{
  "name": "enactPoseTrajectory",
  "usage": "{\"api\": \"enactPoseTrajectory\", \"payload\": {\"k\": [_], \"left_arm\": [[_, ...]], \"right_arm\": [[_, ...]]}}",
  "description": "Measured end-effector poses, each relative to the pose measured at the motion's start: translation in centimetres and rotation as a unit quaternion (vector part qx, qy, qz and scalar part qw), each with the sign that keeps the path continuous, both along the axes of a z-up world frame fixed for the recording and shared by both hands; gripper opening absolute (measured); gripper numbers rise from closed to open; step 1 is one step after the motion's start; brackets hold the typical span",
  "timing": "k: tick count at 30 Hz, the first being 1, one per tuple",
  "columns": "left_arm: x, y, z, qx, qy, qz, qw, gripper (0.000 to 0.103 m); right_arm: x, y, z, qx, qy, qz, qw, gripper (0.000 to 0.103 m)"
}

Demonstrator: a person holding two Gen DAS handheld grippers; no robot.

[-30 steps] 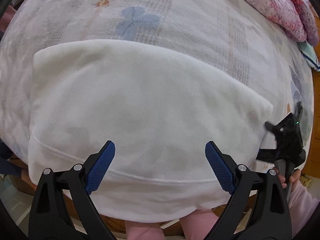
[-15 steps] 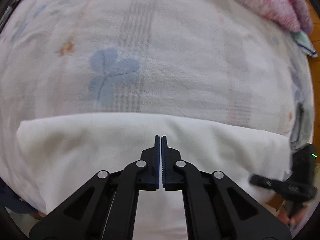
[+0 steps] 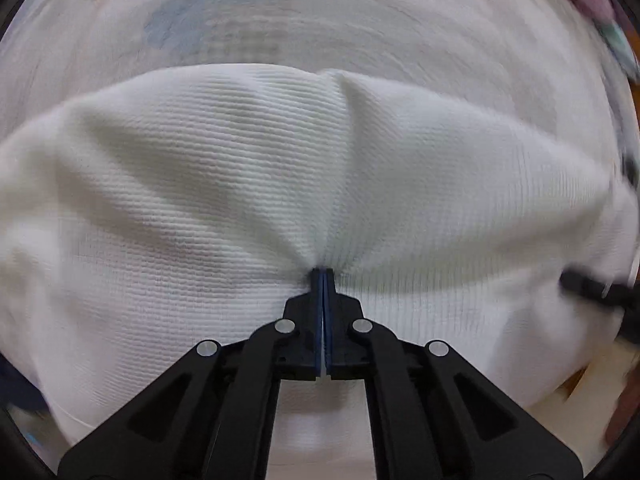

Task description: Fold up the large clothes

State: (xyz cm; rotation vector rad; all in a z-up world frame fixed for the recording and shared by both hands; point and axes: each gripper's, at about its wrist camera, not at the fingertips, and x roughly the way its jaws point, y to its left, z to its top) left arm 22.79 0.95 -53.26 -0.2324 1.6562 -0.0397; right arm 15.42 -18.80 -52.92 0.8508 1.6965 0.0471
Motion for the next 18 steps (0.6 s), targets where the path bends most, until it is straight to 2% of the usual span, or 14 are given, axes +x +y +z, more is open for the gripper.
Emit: {"api": "enactPoseTrajectory", "payload": {"k": [2, 5, 6, 8, 10, 13, 15, 16, 17, 18], "left_arm": [[-0.9, 0.5, 0.9, -0.011, 0.000, 0.014, 0.9998, 0.000], [-5.3, 0.3, 2.5, -0.023, 0.035, 0.017, 0.9990, 0.000], [-7.5, 0.1, 2.1, -0.013, 0.037, 0.001, 0.9992, 0.000], [-9.3, 0.1, 0.5, -0.013, 0.021, -0.006, 0.9997, 0.001], [-9.0, 0.9, -0.1, -0.026, 0.020, 0.027, 0.9991, 0.004], [-10.0, 1.4, 1.7, -0.034, 0.024, 0.028, 0.9987, 0.002], [-13.4, 1.3, 2.9, -0.026, 0.049, 0.041, 0.9976, 0.001], [-14.7, 1.2, 2.4, -0.022, 0.058, 0.041, 0.9972, 0.001], [-16.7, 0.9, 0.5, -0.012, 0.078, 0.031, 0.9964, 0.002], [-17.5, 0.9, -0.6, -0.017, 0.076, 0.032, 0.9965, 0.003]], "right_arm": [[0.1, -0.2, 0.3, -0.003, 0.003, 0.002, 1.000, 0.022], [0.8, 0.8, 0.9, -0.006, 0.001, 0.007, 1.000, 0.023], [1.1, 1.1, 1.0, -0.008, -0.002, 0.014, 1.000, 0.024], [2.2, 2.7, 0.1, -0.014, -0.001, 0.028, 1.000, 0.024], [2.1, 3.1, -0.5, -0.018, 0.002, 0.028, 0.999, 0.024], [2.2, 3.3, 0.0, -0.018, -0.005, 0.037, 0.999, 0.025], [1.9, 3.4, 0.2, -0.015, -0.006, 0.037, 0.999, 0.025], [1.7, 3.2, 0.3, -0.012, -0.009, 0.036, 0.999, 0.025], [1.6, 3.1, 0.2, -0.013, -0.011, 0.039, 0.999, 0.025], [1.7, 3.2, -0.1, -0.016, -0.012, 0.044, 0.999, 0.026]]}}
